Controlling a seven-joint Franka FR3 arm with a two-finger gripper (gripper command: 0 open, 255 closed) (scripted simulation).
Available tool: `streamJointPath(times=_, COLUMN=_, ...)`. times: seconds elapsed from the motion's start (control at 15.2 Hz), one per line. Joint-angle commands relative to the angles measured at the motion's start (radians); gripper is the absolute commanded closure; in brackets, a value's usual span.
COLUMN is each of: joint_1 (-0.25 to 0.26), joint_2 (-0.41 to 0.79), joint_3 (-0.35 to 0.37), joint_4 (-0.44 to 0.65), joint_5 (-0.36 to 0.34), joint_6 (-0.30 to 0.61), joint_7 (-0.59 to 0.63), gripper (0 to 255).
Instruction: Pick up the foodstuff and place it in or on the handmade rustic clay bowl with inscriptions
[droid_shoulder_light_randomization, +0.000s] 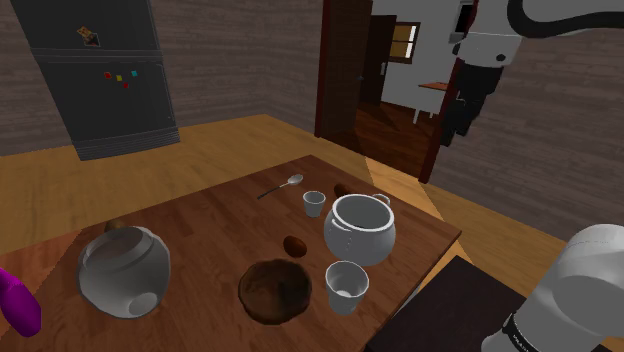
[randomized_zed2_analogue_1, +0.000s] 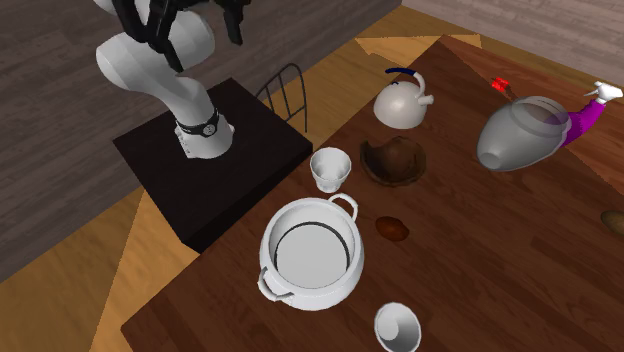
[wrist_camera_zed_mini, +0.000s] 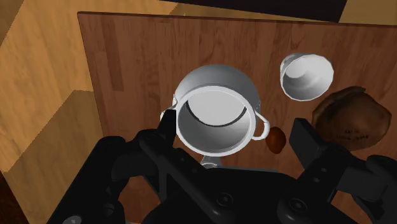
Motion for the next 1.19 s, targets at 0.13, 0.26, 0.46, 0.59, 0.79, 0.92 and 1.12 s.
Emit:
streamJointPath(times=0.13, joint_1=0.009, joint_2=0.046, joint_3=0.002, joint_4=-0.021, joint_5=0.005, joint_6=0.058, joint_7=-0.008, gripper=0)
streamJointPath(times=0.26, joint_1=0.017, joint_2=0.096, joint_3=0.005, joint_4=-0.036, joint_5=0.011, joint_6=0.116, joint_7=-0.016, gripper=0)
streamJointPath(times=0.46, joint_1=0.03, joint_2=0.178, joint_3=0.01, joint_4=-0.051, joint_5=0.019, joint_6=0.2, joint_7=-0.029, gripper=0)
streamJointPath(times=0.59, joint_1=0.038, joint_2=0.237, joint_3=0.014, joint_4=-0.055, joint_5=0.024, joint_6=0.254, joint_7=-0.038, gripper=0)
streamJointPath(times=0.79, joint_1=0.051, joint_2=0.331, joint_3=0.02, joint_4=-0.051, joint_5=0.031, joint_6=0.332, joint_7=-0.051, gripper=0)
streamJointPath(times=0.92, joint_1=0.059, joint_2=0.397, joint_3=0.025, joint_4=-0.043, joint_5=0.035, joint_6=0.381, joint_7=-0.059, gripper=0)
streamJointPath(times=1.12, joint_1=0.07, joint_2=0.5, joint_3=0.034, joint_4=-0.021, joint_5=0.04, joint_6=0.45, joint_7=-0.072, gripper=0)
